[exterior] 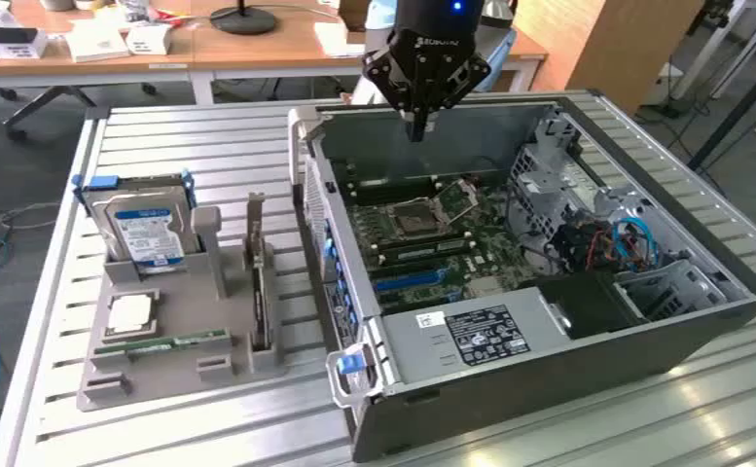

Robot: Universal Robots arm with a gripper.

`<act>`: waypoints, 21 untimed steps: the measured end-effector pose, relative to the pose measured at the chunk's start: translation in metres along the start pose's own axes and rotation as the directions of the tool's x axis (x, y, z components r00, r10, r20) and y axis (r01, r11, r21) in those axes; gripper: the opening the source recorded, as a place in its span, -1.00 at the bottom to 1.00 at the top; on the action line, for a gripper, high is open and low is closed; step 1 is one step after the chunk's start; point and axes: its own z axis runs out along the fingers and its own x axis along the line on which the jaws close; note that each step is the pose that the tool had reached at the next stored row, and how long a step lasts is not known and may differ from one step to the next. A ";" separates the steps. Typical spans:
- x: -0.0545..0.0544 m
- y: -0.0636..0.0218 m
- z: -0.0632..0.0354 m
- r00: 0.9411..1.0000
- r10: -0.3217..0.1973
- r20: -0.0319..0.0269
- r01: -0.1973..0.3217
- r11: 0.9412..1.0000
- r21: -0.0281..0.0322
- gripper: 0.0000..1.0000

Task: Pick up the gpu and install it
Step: 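Reach for the gpu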

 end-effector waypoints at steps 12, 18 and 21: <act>0.000 0.0000 0.0000 1.000 0.000 0.000 0.000 1.000 0.000 -0.80; 0.011 -0.0007 0.0000 1.000 0.000 0.000 0.000 1.000 0.000 -0.80; 0.021 -0.0015 0.0000 1.000 0.000 0.000 0.000 1.000 0.000 -0.80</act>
